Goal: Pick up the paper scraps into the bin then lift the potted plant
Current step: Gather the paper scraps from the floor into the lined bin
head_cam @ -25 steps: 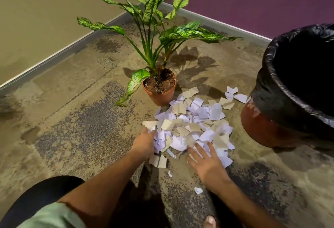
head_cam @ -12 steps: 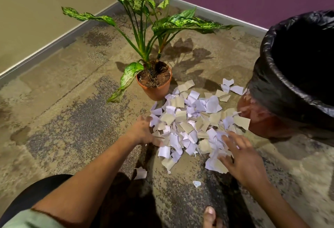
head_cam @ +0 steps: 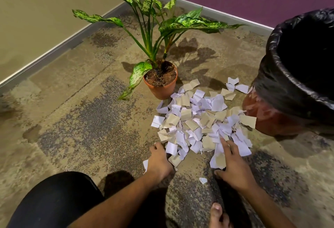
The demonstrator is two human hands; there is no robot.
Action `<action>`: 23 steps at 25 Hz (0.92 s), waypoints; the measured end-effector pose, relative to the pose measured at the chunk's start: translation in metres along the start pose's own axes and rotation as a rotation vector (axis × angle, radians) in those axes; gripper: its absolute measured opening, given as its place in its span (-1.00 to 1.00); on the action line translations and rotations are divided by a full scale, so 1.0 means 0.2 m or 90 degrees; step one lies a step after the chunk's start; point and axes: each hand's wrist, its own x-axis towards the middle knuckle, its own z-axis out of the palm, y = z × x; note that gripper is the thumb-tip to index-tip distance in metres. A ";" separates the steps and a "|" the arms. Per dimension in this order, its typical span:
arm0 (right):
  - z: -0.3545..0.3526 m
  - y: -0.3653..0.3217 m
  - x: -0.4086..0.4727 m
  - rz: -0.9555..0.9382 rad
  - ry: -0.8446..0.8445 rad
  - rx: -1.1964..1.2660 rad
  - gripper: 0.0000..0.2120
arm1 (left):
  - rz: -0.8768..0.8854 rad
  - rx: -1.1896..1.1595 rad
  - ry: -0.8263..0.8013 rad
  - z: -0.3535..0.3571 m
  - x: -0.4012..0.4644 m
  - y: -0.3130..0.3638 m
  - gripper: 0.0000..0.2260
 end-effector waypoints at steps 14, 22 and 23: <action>-0.31 -0.19 0.23 -0.048 0.131 -0.199 -0.21 | 0.322 -0.011 0.170 -0.18 0.13 0.20 -0.27; -0.33 -0.29 0.48 -0.116 -0.047 -0.257 -0.35 | 0.395 0.239 0.079 -0.12 0.30 0.32 -0.33; -0.32 -0.30 0.48 -0.121 -0.038 -0.254 -0.42 | 0.396 0.263 0.076 -0.10 0.30 0.34 -0.36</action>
